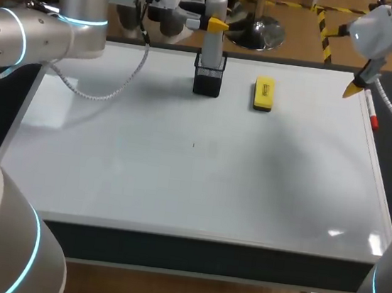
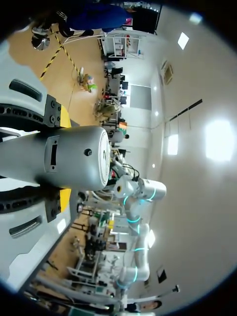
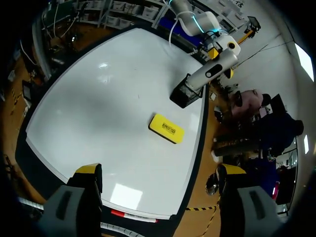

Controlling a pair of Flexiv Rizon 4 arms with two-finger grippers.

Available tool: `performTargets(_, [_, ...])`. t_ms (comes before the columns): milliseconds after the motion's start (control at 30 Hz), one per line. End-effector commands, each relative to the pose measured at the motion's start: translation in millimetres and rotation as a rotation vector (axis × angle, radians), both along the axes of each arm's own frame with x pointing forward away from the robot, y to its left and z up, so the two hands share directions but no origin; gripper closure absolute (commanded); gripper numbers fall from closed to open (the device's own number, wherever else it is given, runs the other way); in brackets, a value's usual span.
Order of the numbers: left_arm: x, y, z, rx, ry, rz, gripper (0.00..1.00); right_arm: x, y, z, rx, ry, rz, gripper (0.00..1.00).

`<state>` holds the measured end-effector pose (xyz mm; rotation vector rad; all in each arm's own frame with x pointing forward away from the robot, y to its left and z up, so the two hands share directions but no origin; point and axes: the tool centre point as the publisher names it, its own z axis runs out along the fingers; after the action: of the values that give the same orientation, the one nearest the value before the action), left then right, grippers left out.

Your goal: Pick up the inspection probe, press it on each red-marked spot on the whiteboard one by one, put down the probe, pick up the eraser, and wipe off all the red marks.

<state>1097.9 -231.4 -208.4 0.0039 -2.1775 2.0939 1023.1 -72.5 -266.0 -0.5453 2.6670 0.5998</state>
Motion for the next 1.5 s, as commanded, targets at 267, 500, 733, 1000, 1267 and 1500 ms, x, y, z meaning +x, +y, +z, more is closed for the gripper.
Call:
performTargets(267, [8.6, -4, -17.3, -0.004, 0.023, -0.021, 1.0, 0.3, 0, 0, -0.005, 0.002, 0.002, 0.0])
performTargets(500, [11.9, -4, -28.4, -0.001, 0.039, -0.025, 1.0, 0.3, 0, 0, -0.005, 0.002, 0.002, 0.0])
performTargets(733, [14.2, -2, -41.1, 0.007, 0.036, -0.024, 1.0, 0.3, 0, 0, -0.005, 0.002, 0.002, 0.0])
performTargets(1000, [18.2, -3, -54.7, 0.009, 0.034, -0.034, 1.0, 0.3, 0, 0, -0.005, 0.002, 0.002, 0.0])
performTargets(1267, [21.0, -3, -65.0, 0.005, 0.033, -0.034, 1.0, 0.3, 0, 0, -0.005, 0.002, 0.002, 0.0])
performTargets(1500, [20.4, -6, -71.8, 0.005, 0.036, -0.038, 1.0, 0.3, 0, 0, -0.005, 0.002, 0.002, 0.0])
